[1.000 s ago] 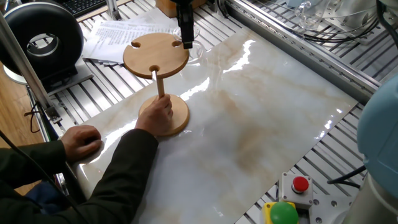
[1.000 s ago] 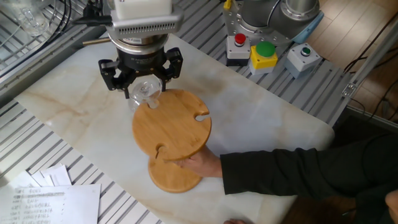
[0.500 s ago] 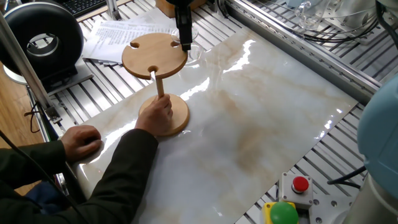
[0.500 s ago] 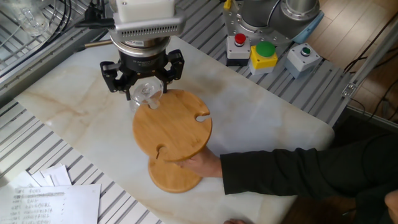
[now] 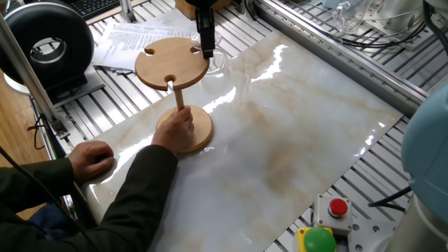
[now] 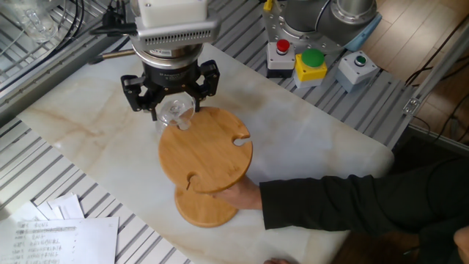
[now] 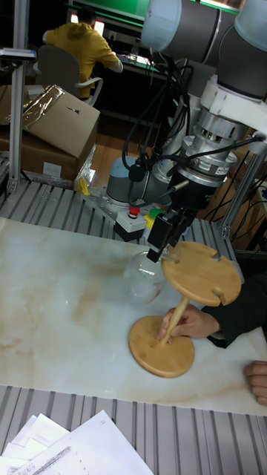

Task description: Put the glass cup onto the shelf

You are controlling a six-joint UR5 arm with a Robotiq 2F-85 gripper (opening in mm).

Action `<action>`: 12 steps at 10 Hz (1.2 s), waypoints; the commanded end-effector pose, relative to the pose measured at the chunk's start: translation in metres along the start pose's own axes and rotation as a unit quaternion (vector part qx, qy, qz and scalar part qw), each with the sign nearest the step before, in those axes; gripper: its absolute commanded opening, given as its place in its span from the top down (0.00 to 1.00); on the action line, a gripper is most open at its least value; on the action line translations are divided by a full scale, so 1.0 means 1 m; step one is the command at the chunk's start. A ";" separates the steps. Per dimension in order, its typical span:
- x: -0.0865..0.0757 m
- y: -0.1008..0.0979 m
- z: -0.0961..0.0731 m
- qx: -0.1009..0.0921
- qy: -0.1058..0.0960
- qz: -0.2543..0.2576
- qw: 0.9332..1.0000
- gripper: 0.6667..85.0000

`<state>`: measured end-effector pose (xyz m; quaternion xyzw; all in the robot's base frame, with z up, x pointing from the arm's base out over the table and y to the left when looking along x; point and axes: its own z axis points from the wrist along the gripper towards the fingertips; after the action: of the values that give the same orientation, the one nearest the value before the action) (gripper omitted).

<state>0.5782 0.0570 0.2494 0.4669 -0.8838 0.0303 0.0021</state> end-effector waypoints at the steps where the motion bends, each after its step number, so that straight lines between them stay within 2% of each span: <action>1: -0.004 -0.001 -0.001 -0.004 -0.009 -0.005 1.000 1.00; 3: -0.010 -0.005 0.002 0.001 -0.013 -0.007 1.000 1.00; 7: -0.024 0.006 0.005 -0.004 -0.017 0.017 1.000 1.00; 8: -0.027 0.006 0.007 0.001 -0.021 0.019 1.000 1.00; 9: -0.029 0.000 0.008 0.013 -0.025 0.012 1.000 1.00; 10: -0.027 0.000 0.009 0.012 -0.025 0.002 1.000 0.92; 11: -0.025 0.003 0.011 0.005 -0.028 -0.006 1.000 0.75; 12: -0.030 0.009 0.015 -0.011 -0.050 -0.019 0.998 0.36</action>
<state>0.5898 0.0772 0.2377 0.4705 -0.8819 0.0216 -0.0220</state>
